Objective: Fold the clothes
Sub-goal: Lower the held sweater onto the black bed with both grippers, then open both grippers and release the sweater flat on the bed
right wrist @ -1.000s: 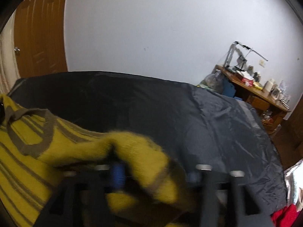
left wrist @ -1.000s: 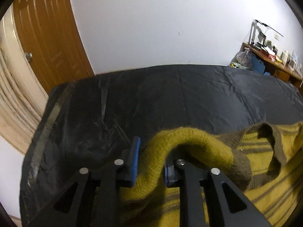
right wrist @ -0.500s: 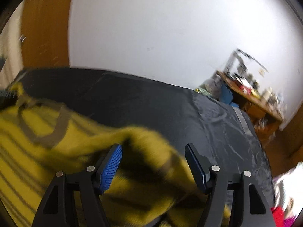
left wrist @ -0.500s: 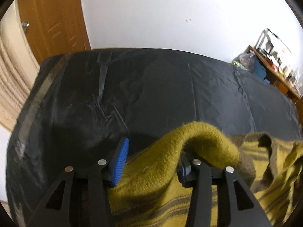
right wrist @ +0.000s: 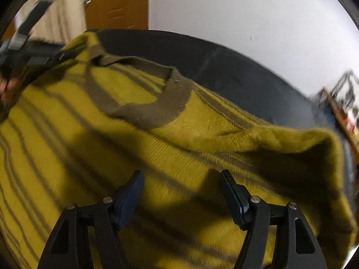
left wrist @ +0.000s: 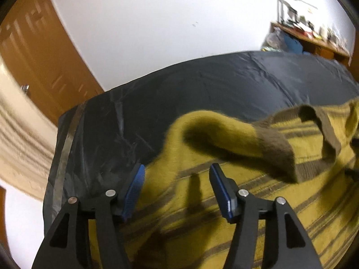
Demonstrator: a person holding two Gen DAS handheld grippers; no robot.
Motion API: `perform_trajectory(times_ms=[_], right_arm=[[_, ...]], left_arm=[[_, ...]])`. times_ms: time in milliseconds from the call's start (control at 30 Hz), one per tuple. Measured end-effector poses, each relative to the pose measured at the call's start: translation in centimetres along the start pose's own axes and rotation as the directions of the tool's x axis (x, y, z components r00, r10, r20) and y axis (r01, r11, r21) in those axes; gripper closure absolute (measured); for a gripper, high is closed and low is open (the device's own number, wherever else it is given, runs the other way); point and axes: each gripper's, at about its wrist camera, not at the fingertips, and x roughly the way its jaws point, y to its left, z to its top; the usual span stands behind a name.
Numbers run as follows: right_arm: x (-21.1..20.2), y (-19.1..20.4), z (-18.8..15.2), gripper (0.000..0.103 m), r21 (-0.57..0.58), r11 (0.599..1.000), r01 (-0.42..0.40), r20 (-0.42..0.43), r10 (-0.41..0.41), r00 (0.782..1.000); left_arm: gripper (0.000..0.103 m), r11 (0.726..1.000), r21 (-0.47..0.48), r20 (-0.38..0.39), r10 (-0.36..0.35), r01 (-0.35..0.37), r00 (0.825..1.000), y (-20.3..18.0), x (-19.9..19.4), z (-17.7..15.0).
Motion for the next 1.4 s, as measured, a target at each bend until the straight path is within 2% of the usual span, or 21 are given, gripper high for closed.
perform_trajectory(times_ms=[33,167,300,367,600,700,833,967,1100,1167,1300,1400], right_arm=[[0.6,-0.8,0.4,0.032,0.035,0.999,-0.011,-0.003,0.011,1.0],[1.8,-3.2,2.9,0.032,0.109,0.994,0.031,0.029,-0.035,0.999],[1.9,-5.3,5.6,0.032,0.173,0.98,0.102,0.121,-0.124,0.985],[2.0,-6.6,6.7,0.032,0.233,0.968,0.089,0.161,-0.129,0.978],[5.5,-8.4,7.2,0.032,0.302,0.946,0.115,0.116,-0.156,0.981],[6.1,-8.5,7.2,0.032,0.302,0.947,0.114,0.097,-0.149,0.984],[5.2,-7.8,7.5,0.032,0.273,0.955,0.119,0.09,-0.149,0.985],[2.1,-5.9,5.7,0.032,0.272,0.961,0.055,0.127,-0.093,0.988],[-0.5,-3.4,4.5,0.032,0.227,0.974,-0.014,0.149,-0.021,0.989],[-1.2,-2.0,3.8,0.032,0.21,0.976,-0.062,0.152,0.03,0.988],[-1.9,0.9,2.0,0.032,0.185,0.97,-0.157,0.139,0.132,0.981],[-1.6,2.8,0.7,0.032,0.172,0.965,-0.196,0.11,0.178,0.978]], left_arm=[[0.037,1.0,0.016,-0.004,0.006,-0.006,1.0,-0.5,0.3,0.2],[0.037,1.0,0.005,-0.038,0.031,-0.031,0.999,-1.6,2.4,2.2],[0.037,0.994,-0.112,-0.028,0.011,-0.015,1.0,-0.5,3.4,4.6],[0.037,0.986,-0.167,-0.03,-0.007,0.002,1.0,0.2,4.0,5.3],[0.037,0.978,-0.208,-0.09,-0.039,0.02,0.995,0.6,6.9,5.2],[0.037,0.983,-0.184,-0.094,-0.037,0.019,0.995,0.4,6.9,4.8],[0.037,0.978,-0.202,-0.075,-0.067,0.051,0.995,1.0,5.3,4.3],[0.034,0.977,-0.205,-0.029,-0.074,0.067,0.997,2.4,2.0,3.1],[0.025,0.971,-0.226,0.035,-0.076,0.082,0.996,4.5,-2.3,1.1],[0.024,0.969,-0.235,0.062,-0.064,0.077,0.996,5.9,-4.0,-0.2],[0.024,0.963,-0.263,0.106,-0.022,0.049,0.994,9.0,-8.3,-4.0],[0.022,0.955,-0.296,0.113,0.009,0.025,0.994,11.1,-10.5,-7.3]])
